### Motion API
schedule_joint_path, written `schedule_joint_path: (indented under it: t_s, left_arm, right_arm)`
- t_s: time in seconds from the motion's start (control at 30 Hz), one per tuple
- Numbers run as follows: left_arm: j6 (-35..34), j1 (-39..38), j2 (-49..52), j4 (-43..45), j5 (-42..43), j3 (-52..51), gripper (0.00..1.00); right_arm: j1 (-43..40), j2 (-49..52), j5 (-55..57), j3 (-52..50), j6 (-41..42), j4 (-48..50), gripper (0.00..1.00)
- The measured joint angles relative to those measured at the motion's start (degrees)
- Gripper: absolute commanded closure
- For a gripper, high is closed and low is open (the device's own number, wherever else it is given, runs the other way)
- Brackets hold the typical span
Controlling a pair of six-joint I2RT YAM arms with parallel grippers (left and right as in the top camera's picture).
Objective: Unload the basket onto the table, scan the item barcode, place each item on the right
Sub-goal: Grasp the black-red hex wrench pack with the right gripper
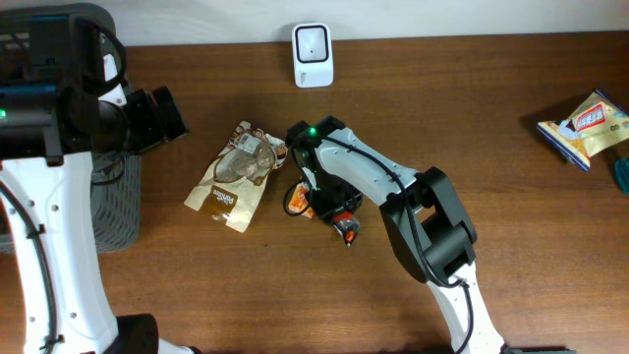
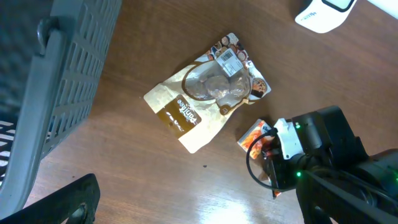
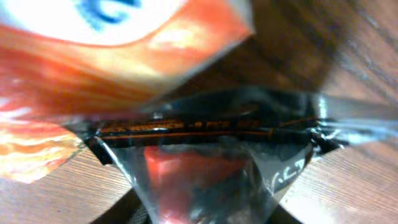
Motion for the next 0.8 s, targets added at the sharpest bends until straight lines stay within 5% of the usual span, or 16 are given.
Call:
schedule_joint_path:
  t_s: [0.3, 0.53, 0.8]
  left_arm:
    - [0.0, 0.0, 0.0, 0.0, 0.0, 0.0, 0.01]
    - [0.0, 0.0, 0.0, 0.0, 0.0, 0.0, 0.01]
    - [0.0, 0.0, 0.0, 0.0, 0.0, 0.0, 0.01]
  right_arm:
    - [-5.0, -0.2, -7.1, 7.7, -1.8, -7.1, 0.68]
    - [-19.7, -0.2, -48.0, 12.7, -27.9, -18.9, 0.74]
    - [-20.8, -0.2, -62.1, 12.7, -37.9, -21.4, 0.74]
